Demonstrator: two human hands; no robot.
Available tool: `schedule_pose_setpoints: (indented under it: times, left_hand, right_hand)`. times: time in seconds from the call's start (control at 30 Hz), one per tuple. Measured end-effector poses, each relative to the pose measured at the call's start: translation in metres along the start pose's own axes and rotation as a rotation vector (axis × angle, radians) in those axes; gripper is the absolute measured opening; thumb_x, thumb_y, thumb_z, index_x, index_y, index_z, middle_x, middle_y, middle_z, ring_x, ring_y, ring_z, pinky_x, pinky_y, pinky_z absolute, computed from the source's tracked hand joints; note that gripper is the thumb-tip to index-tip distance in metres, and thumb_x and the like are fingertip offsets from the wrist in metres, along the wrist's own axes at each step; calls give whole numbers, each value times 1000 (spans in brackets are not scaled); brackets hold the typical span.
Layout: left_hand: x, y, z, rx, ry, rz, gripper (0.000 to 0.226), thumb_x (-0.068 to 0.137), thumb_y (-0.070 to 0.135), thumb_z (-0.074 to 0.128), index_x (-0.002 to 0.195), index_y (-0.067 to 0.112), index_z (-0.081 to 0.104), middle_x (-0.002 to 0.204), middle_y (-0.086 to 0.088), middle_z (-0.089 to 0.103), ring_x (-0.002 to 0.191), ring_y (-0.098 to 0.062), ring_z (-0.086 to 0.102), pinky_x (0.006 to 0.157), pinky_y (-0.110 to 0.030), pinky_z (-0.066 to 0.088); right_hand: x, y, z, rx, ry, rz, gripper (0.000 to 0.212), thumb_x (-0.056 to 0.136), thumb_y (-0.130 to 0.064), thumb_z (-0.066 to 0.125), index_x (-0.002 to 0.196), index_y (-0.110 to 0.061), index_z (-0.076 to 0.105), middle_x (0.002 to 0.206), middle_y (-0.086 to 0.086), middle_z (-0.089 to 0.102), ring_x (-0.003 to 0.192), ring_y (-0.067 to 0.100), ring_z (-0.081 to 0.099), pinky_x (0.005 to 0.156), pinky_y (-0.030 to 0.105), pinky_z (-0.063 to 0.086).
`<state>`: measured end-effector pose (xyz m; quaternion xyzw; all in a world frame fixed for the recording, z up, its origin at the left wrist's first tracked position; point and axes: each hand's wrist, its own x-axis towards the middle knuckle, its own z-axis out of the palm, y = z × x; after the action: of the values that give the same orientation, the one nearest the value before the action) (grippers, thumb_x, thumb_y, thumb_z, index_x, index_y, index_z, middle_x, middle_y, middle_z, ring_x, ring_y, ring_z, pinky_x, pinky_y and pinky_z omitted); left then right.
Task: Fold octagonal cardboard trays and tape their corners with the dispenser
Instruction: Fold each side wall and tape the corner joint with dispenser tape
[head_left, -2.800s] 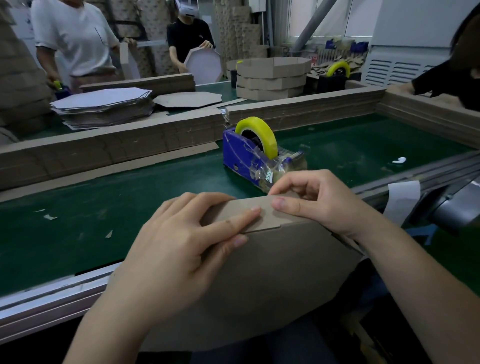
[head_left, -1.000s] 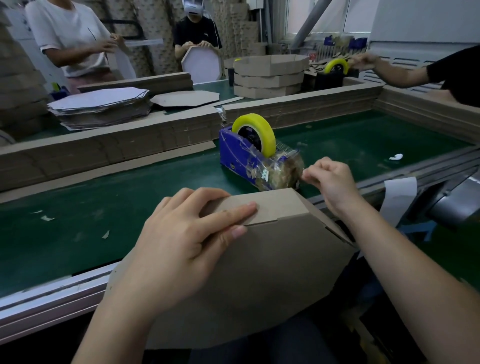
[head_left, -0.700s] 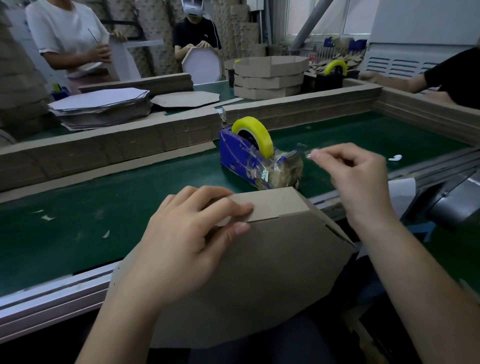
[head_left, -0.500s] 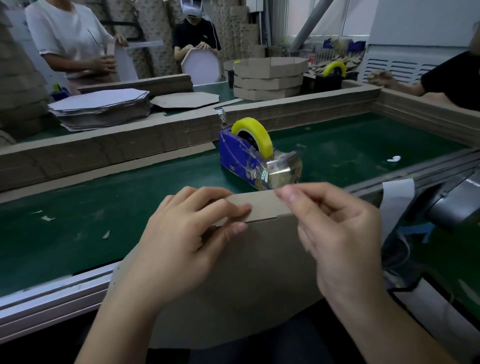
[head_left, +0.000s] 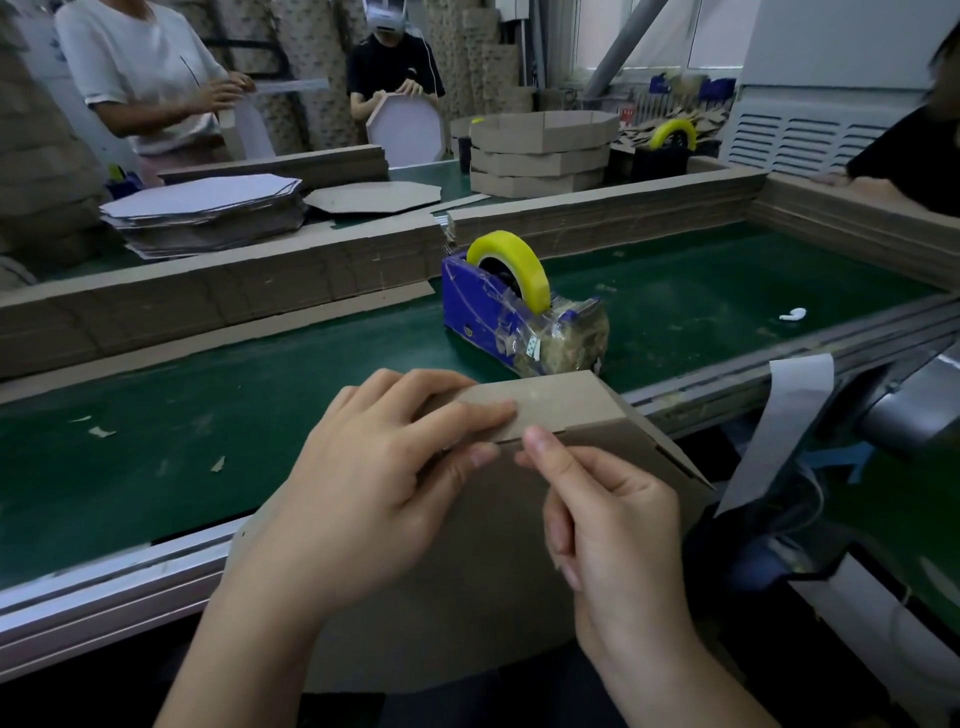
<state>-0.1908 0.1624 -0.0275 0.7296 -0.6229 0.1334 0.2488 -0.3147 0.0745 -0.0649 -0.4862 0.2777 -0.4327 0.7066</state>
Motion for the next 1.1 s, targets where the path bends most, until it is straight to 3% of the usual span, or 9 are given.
schedule_pose_setpoints:
  times: [0.13, 0.27, 0.5, 0.63, 0.7, 0.8, 0.97, 1.03, 1.1]
  left_hand:
    - [-1, 0, 0, -56, 9, -6, 33, 93, 45, 44, 114, 31, 65, 117, 11, 61, 101, -20, 58, 78, -46, 48]
    - [-3, -1, -4, -103, -12, -22, 18, 91, 45, 44, 108, 39, 47, 114, 15, 58, 99, -17, 55, 79, -46, 47]
    - [-2, -4, -17, -34, -180, -56, 40, 94, 49, 31, 127, 52, 55, 122, 8, 57, 106, -18, 53, 87, -42, 44]
    - [8, 10, -14, -62, -90, -138, 42, 89, 60, 30, 109, 50, 66, 112, 17, 61, 104, -7, 54, 99, -36, 40]
    - [13, 20, -6, 7, 21, -147, 39, 87, 58, 37, 88, 37, 69, 105, 15, 66, 96, -11, 61, 84, -32, 47]
    - [13, 23, 4, 78, 91, -122, 28, 87, 48, 53, 81, 27, 70, 101, 13, 69, 88, -17, 66, 59, -34, 51]
    - [10, 9, 6, 85, 129, -91, 29, 85, 49, 57, 86, 27, 75, 101, 12, 70, 89, -19, 66, 53, -35, 52]
    - [6, 8, 4, 93, 93, -94, 36, 84, 53, 52, 90, 25, 74, 105, 11, 69, 92, -19, 66, 53, -39, 53]
    - [4, 6, 2, 125, 54, -95, 38, 85, 54, 50, 96, 25, 73, 109, 10, 68, 96, -20, 64, 54, -39, 54]
  right_hand:
    - [0, -1, 0, -27, -8, 47, 37, 53, -51, 71, 58, -14, 73, 33, 0, 33, 26, 6, 24, 32, 13, 19]
    - [0, -1, -2, -52, -49, 67, 35, 56, -48, 71, 55, -13, 73, 33, 1, 33, 26, 8, 25, 32, 14, 19]
    - [1, -2, -11, -121, -220, 123, 33, 55, -43, 73, 74, -17, 78, 42, 2, 47, 33, 8, 32, 35, 17, 27]
    - [4, 1, -11, -134, -229, 117, 27, 60, -40, 72, 72, -17, 78, 39, 1, 43, 33, 8, 32, 35, 16, 27]
    - [3, 1, -10, -140, -245, 114, 18, 68, -34, 73, 69, -17, 77, 37, 1, 41, 32, 8, 30, 35, 16, 26]
    - [5, 1, -13, -162, -256, 116, 16, 71, -35, 72, 70, -20, 78, 37, 1, 42, 31, 8, 31, 35, 16, 27]
    - [2, 12, -23, -367, -349, 315, 35, 78, -40, 71, 67, -7, 72, 42, 5, 52, 32, 12, 36, 37, 18, 29]
    - [2, 12, -26, -322, -303, 127, 40, 77, -50, 72, 66, -12, 71, 39, 1, 47, 32, 10, 36, 37, 16, 28]
    - [11, 5, -34, -285, -157, -270, 33, 82, -48, 64, 71, -17, 72, 45, -3, 50, 40, 5, 44, 45, 13, 34]
